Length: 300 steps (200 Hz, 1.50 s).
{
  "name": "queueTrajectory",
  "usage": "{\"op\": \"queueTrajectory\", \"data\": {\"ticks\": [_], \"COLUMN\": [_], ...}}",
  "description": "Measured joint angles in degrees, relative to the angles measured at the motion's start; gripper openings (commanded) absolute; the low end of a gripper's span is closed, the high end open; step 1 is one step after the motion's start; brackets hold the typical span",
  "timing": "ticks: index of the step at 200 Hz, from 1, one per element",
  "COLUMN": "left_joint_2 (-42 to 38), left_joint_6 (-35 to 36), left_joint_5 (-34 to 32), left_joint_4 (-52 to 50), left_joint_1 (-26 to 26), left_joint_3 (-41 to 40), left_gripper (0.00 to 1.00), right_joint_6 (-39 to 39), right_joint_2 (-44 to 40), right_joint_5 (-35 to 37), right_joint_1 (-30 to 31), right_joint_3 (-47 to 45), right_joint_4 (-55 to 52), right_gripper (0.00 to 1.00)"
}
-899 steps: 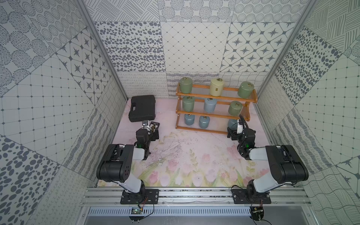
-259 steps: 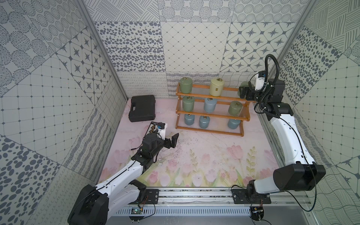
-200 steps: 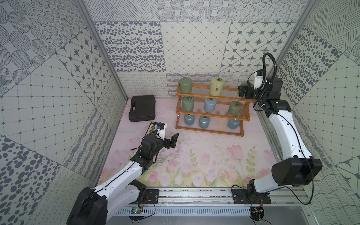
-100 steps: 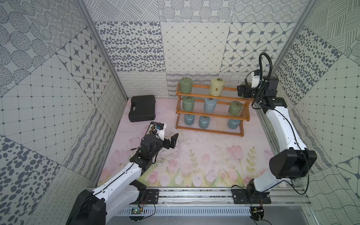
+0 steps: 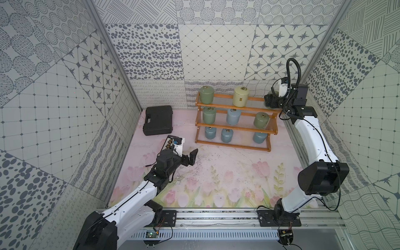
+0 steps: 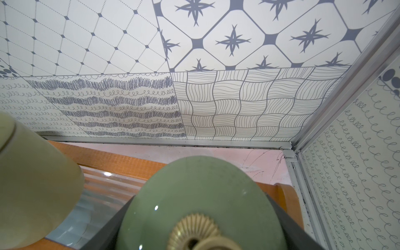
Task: Remove the tea canisters from the shelf
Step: Pick up the tea canister from the shelf, then place the tea canister at the center of the board.
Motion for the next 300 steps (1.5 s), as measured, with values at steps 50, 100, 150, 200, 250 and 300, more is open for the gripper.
{"op": "queueTrajectory", "data": {"ticks": [50,100,150,200,250,300], "left_joint_2": [-0.31,-0.98,-1.44,-1.46,-1.46,-1.97], "left_joint_6": [0.00,0.00,0.02,0.02,0.02,0.00], "left_joint_5": [0.00,-0.02,-0.04,-0.28,-0.55,-1.01], "left_joint_4": [-0.11,-0.17,-0.17,-0.17,-0.20,-0.22], "left_joint_1": [0.00,0.00,0.00,0.00,0.00,0.00], "left_joint_3": [-0.35,-0.35,-0.35,-0.59,-0.92,-1.07], "left_gripper": [1.00,1.00,1.00,1.00,1.00,1.00], "right_joint_6": [-0.15,-0.13,-0.17,-0.20,-0.50,-1.33], "right_joint_2": [-0.13,-3.32,-9.51,-15.13,-20.94,-24.87], "right_joint_5": [-1.55,-5.14,-8.00,-9.05,-8.76,-7.06], "right_joint_1": [-0.07,0.44,3.80,8.28,13.38,19.41], "right_joint_3": [0.00,-1.88,-5.75,-11.37,-20.70,-31.19], "right_joint_4": [0.00,-1.84,-3.50,-3.45,-0.66,4.31], "right_gripper": [0.59,0.56,0.56,0.56,0.57,0.57]}}
